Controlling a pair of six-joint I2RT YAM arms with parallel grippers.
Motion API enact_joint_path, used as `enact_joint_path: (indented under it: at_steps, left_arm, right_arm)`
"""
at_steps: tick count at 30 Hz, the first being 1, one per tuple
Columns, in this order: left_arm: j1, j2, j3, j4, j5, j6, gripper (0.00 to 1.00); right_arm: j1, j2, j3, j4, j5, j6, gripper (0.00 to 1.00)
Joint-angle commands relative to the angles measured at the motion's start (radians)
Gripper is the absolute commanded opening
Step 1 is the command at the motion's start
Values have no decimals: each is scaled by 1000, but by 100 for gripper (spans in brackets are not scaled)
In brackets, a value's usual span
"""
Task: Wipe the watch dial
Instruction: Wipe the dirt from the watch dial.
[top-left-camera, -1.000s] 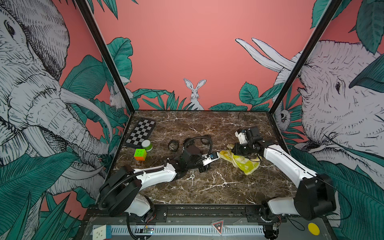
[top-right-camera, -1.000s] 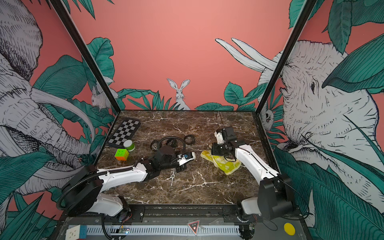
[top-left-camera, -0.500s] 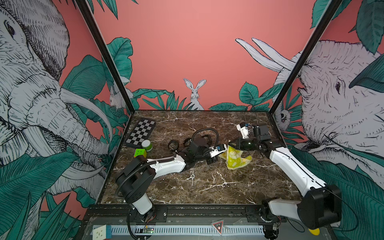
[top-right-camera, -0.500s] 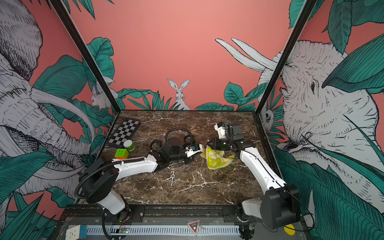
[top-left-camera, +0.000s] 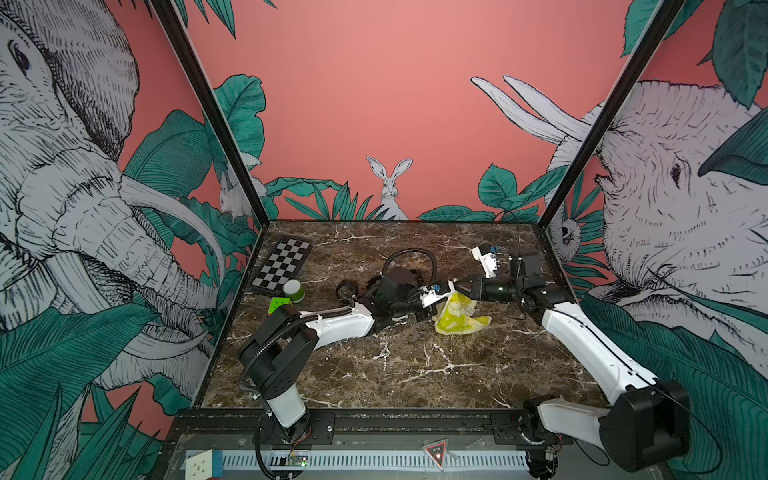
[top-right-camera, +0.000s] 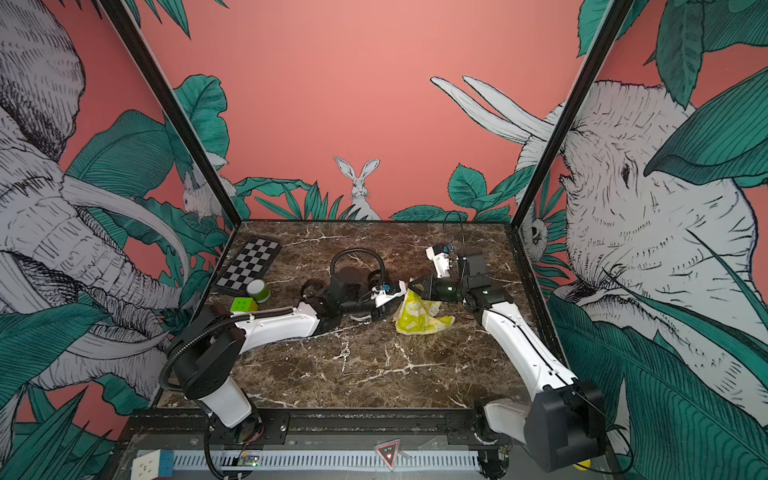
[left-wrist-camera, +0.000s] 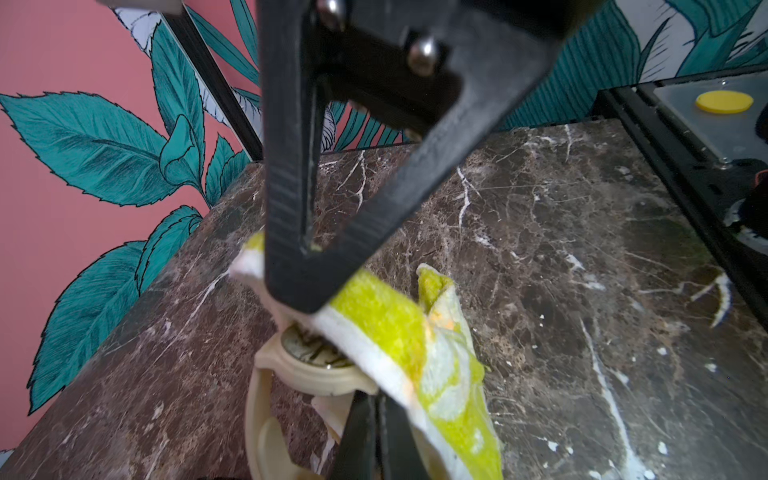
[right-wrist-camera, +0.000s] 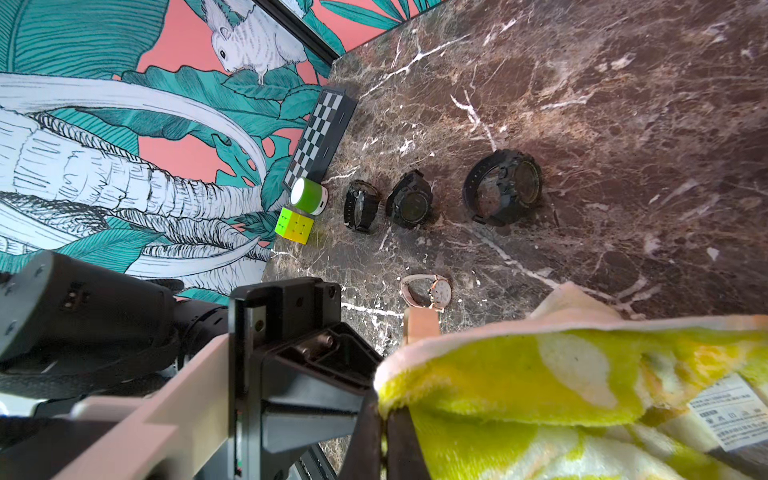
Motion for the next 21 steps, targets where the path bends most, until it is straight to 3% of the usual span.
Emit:
enact_joint_path:
  at_steps: [1,21]
  left_arm:
    - [1,-1,39,47,66,-7,0]
    - [1,-126,-34,138,152,-25,0]
  right_arm:
    - [10,-2,-8,61,-14,6,0]
    - [-5,-8,-23,-77,161,-64,0]
